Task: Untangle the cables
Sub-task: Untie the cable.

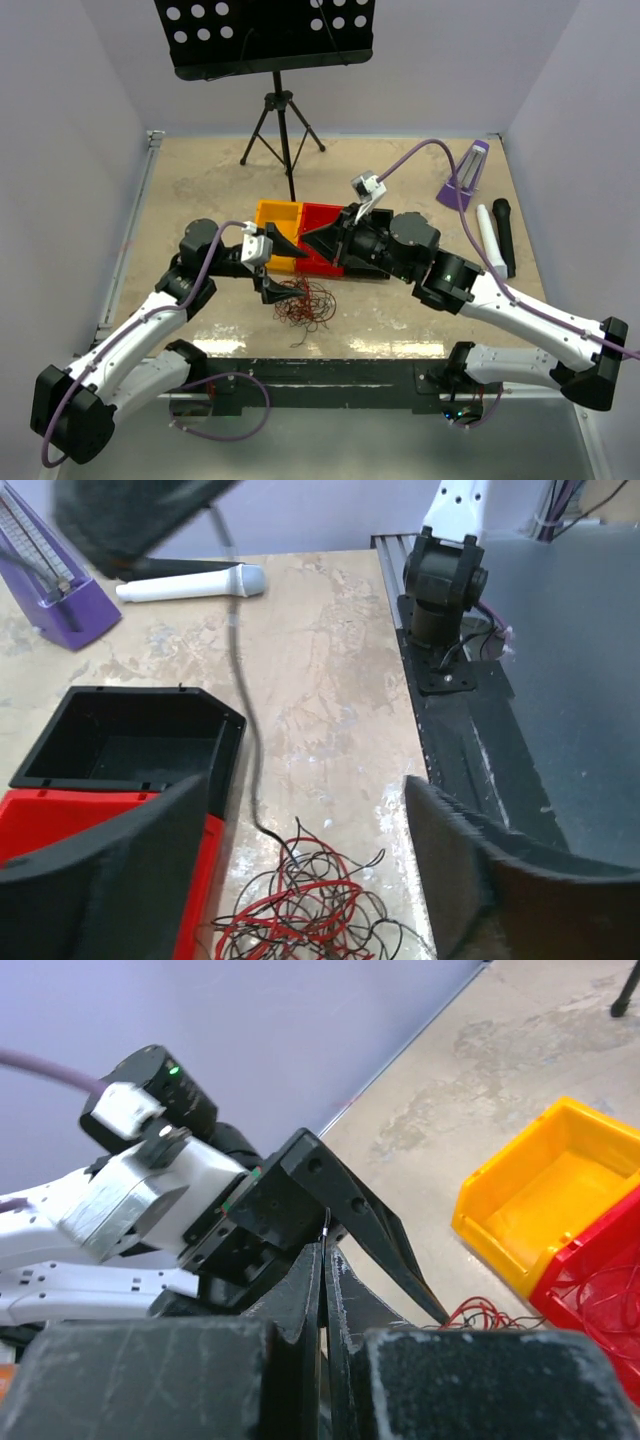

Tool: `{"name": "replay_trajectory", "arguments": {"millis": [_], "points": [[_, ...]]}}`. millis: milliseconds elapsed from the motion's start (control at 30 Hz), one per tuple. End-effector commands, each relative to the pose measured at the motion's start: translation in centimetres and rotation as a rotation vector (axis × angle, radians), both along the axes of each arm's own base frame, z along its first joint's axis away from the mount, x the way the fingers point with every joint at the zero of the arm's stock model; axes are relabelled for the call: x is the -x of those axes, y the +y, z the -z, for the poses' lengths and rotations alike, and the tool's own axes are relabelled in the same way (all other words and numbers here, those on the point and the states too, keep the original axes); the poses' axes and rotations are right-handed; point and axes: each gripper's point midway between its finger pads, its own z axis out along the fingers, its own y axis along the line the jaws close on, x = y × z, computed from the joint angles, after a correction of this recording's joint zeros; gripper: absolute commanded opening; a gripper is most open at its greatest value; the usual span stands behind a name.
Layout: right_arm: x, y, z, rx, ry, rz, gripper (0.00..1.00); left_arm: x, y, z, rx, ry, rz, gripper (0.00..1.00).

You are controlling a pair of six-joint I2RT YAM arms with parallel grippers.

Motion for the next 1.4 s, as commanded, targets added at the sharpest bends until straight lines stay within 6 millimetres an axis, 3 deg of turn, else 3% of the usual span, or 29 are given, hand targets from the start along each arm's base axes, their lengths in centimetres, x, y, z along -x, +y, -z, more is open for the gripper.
{"name": "replay_trajectory", "arguments": {"millis": [0,33,67,100,200,267,500,633,900,1033,1167,1367], "points": [[1.6,0.5,-3.2,-0.069,-0.046,-0.054,0.00,-0.7,-0.5,-1.2,0.036,-0.087,0.007,0.60],[1.7,0.4,-3.1,-0.066,-0.046,-0.053,0.00,-0.7,-0.5,-1.4,0.038,-0.090,0.007,0.41],[1.8,0.3,-2.9,-0.060,-0.050,-0.055,0.08,-0.8,-0.5,-1.7,0.039,-0.090,-0.004,0.16],[1.7,0.3,-2.5,-0.047,-0.051,-0.052,0.21,-1.2,-0.4,-2.3,0.042,-0.089,-0.031,0.00],[1.6,-0.4,-0.8,-0.009,-0.056,-0.033,0.50,-1.7,0.0,-4.4,0.059,-0.116,-0.069,0.00],[1.3,-1.4,0.7,0.036,-0.059,0.002,0.59,-2.1,0.3,-6.1,0.077,-0.121,-0.097,0.00],[0.5,-4.7,6.8,0.170,-0.029,0.119,0.63,-2.3,0.9,-10.4,0.130,-0.115,-0.165,0.00],[1.1,-4.7,9.3,0.194,-0.027,0.087,0.63,-2.0,1.2,-11.7,0.148,-0.126,-0.179,0.00],[2.2,-1.8,6.8,0.147,-0.194,-0.048,0.63,-1.8,1.4,-12.0,0.133,-0.110,-0.187,0.00],[2.5,1.1,6.1,0.162,-0.241,-0.090,0.63,-2.0,1.4,-12.4,0.138,-0.106,-0.195,0.00],[1.2,2.9,7.5,0.190,-0.240,-0.051,0.61,-2.0,1.4,-13.7,0.156,-0.124,-0.200,0.00],[-0.8,4.1,7.3,0.134,-0.253,0.042,0.56,-1.1,1.5,-15.5,0.186,-0.114,-0.176,0.00]]}}
